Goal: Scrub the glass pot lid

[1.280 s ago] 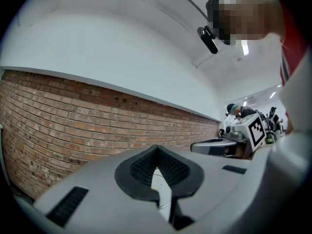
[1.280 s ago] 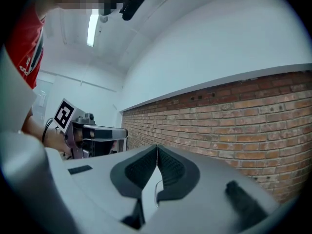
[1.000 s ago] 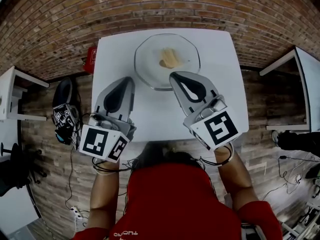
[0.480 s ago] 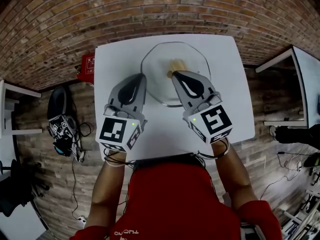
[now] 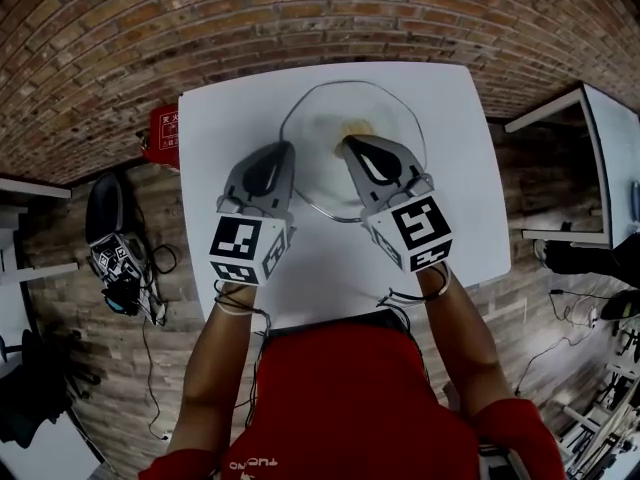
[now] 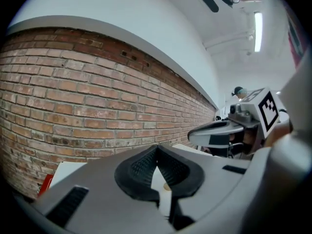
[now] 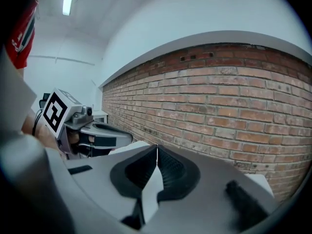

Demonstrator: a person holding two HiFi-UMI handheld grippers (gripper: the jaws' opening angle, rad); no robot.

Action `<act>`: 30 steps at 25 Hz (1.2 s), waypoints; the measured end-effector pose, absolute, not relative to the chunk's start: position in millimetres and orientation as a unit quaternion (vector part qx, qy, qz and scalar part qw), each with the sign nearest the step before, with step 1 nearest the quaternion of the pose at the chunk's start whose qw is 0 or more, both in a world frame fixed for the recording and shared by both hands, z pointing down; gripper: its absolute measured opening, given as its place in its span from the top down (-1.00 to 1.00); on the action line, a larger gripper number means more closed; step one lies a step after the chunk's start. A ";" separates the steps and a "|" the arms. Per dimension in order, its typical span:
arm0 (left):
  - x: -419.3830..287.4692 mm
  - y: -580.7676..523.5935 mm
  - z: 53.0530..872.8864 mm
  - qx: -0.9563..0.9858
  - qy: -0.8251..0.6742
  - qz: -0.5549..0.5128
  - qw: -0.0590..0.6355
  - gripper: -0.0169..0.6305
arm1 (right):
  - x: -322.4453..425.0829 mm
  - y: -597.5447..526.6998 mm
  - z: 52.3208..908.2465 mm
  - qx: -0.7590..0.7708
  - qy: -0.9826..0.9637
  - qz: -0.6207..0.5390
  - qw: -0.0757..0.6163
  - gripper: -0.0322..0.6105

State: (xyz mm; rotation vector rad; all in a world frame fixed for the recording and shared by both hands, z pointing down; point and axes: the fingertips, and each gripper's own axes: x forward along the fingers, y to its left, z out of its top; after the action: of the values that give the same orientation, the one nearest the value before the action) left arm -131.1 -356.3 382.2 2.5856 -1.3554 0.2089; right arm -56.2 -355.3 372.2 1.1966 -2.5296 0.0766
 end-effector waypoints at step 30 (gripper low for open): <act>-142.5 -397.7 535.0 0.805 -0.414 0.141 0.401 0.31 | 6.3 -414.3 534.1 0.450 -0.786 0.192 0.378 0.61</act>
State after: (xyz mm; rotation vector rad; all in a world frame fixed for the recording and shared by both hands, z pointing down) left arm -142.5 -397.7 535.0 2.0353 -1.0459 0.3574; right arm 6.3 -414.3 534.1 1.1511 -2.0089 0.4919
